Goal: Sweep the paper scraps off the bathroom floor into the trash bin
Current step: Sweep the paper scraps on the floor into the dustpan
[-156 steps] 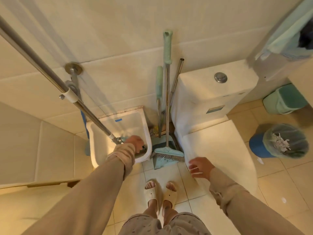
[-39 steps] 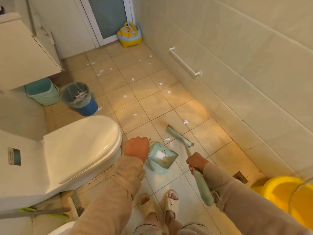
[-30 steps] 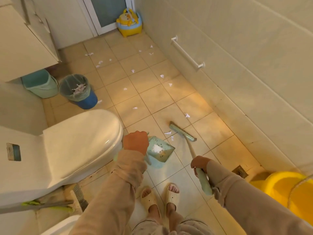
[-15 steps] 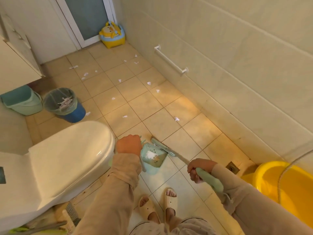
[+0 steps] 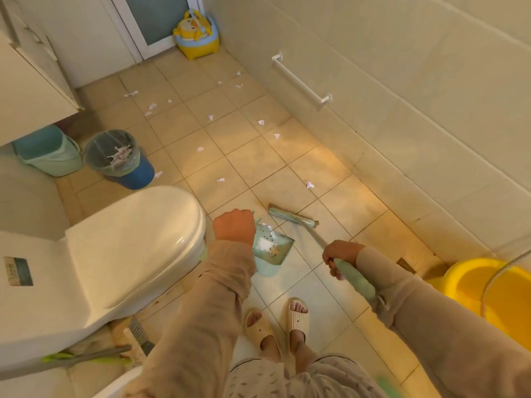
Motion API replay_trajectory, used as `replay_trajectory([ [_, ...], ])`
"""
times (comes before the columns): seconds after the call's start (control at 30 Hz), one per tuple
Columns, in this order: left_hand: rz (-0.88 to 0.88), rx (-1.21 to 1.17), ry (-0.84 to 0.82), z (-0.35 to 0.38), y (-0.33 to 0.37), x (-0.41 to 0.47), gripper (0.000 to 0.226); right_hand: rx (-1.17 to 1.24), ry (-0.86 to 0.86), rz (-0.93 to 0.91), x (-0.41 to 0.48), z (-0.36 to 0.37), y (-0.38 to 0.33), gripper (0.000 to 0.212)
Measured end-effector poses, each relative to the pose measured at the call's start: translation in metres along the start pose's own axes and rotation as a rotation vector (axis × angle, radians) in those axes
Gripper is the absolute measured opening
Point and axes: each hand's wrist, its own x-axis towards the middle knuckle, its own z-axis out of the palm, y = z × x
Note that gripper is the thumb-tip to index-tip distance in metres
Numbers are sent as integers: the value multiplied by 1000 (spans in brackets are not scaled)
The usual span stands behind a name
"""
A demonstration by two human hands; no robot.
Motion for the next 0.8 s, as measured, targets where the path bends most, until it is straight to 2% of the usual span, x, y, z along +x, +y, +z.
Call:
replay_trajectory([
  [0.2,14,-4,11,0,-3,5,22,-548,-20,42,3,41,25,15],
  [0.27,14,1,28,-3,-6,7,22,-600,-35,41,-2,46,44,31],
  [0.33,5,8,37,-5,-11,8,21,-518,-82,71,-8,46,62,20],
  [0.37,1,12,37,-7,-13,9,21,-431,-95,87,-14,43,69,10],
  [0.4,1,14,36,-8,-15,9,21,-317,-103,94,-18,37,74,8],
  [0.5,5,16,42,-10,-19,6,22,95,-144,107,-29,11,85,29],
  [0.57,19,22,55,-8,-18,3,22,270,-182,122,-32,-4,88,37],
  [0.7,49,26,53,-4,-14,-2,24,425,-171,125,-27,-8,85,45],
  [0.8,65,6,47,-2,-13,-4,23,369,-123,113,-20,2,73,48],
])
